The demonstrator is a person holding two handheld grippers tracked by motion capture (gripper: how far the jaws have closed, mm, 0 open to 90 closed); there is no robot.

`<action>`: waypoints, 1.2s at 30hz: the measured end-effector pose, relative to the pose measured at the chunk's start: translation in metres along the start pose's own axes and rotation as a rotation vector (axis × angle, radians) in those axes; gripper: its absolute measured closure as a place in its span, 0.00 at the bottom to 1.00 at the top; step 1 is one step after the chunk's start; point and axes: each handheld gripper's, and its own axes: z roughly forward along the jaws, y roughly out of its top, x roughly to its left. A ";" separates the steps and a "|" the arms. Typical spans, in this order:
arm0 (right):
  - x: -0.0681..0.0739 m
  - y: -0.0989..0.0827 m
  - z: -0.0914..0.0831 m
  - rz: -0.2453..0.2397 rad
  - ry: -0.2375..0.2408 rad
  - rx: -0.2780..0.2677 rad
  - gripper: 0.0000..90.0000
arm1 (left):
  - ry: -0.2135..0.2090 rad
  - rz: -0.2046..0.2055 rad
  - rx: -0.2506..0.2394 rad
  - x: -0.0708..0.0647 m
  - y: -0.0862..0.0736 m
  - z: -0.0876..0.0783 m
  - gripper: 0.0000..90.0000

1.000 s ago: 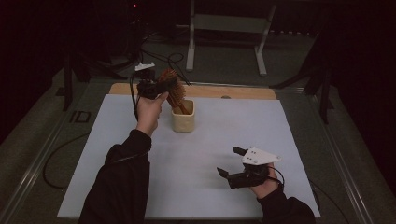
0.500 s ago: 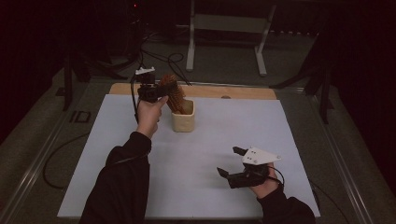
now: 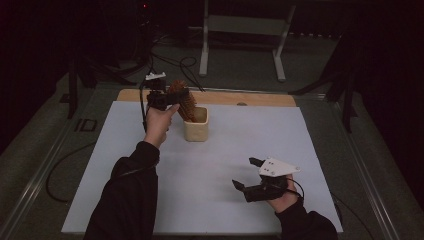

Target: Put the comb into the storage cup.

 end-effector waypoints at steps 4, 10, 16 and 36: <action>0.000 0.000 0.000 -0.005 0.000 0.004 0.10 | 0.034 0.055 0.038 -0.003 0.001 -0.001 0.39; 0.000 0.000 0.000 -0.003 -0.004 0.004 0.10 | 0.028 0.108 0.060 -0.005 0.003 -0.008 0.05; -0.002 0.000 -0.001 -0.004 -0.010 0.001 0.10 | 0.016 0.130 0.072 -0.001 0.003 -0.018 0.00; -0.003 0.000 -0.001 -0.003 -0.019 0.003 0.10 | 0.019 0.228 0.067 0.006 -0.003 -0.037 0.00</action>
